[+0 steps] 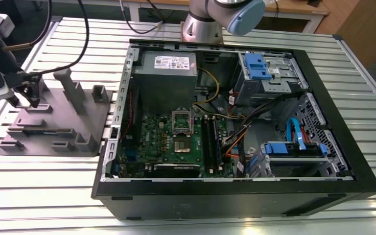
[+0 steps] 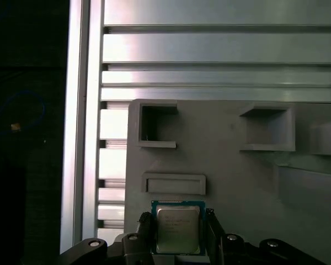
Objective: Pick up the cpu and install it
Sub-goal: 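Pick up the cpu and move it towards the insertion slot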
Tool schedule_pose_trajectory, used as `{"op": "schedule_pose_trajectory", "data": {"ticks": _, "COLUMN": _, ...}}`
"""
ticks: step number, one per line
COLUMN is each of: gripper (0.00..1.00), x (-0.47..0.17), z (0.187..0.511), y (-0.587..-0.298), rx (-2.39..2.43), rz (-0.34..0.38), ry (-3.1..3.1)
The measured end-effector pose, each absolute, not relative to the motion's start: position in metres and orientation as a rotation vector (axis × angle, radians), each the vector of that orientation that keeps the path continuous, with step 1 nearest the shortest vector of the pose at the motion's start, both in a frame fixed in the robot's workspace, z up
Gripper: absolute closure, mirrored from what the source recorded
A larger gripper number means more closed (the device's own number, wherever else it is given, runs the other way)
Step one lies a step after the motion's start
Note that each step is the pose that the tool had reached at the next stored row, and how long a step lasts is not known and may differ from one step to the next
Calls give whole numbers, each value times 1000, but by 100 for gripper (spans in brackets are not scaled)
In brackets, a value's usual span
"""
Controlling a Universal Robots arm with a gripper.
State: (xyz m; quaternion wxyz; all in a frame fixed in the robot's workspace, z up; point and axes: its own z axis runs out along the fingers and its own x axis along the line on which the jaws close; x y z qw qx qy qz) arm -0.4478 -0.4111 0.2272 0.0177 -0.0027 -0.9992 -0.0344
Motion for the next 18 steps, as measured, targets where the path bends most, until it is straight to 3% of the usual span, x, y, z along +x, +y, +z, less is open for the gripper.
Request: {"op": "schedule_pose_trajectory", "data": {"ticks": 18, "gripper": 53, "x": -448, "z": 238, "y": -411, "rx": -8, "rz": -107, "ry": -3104}}
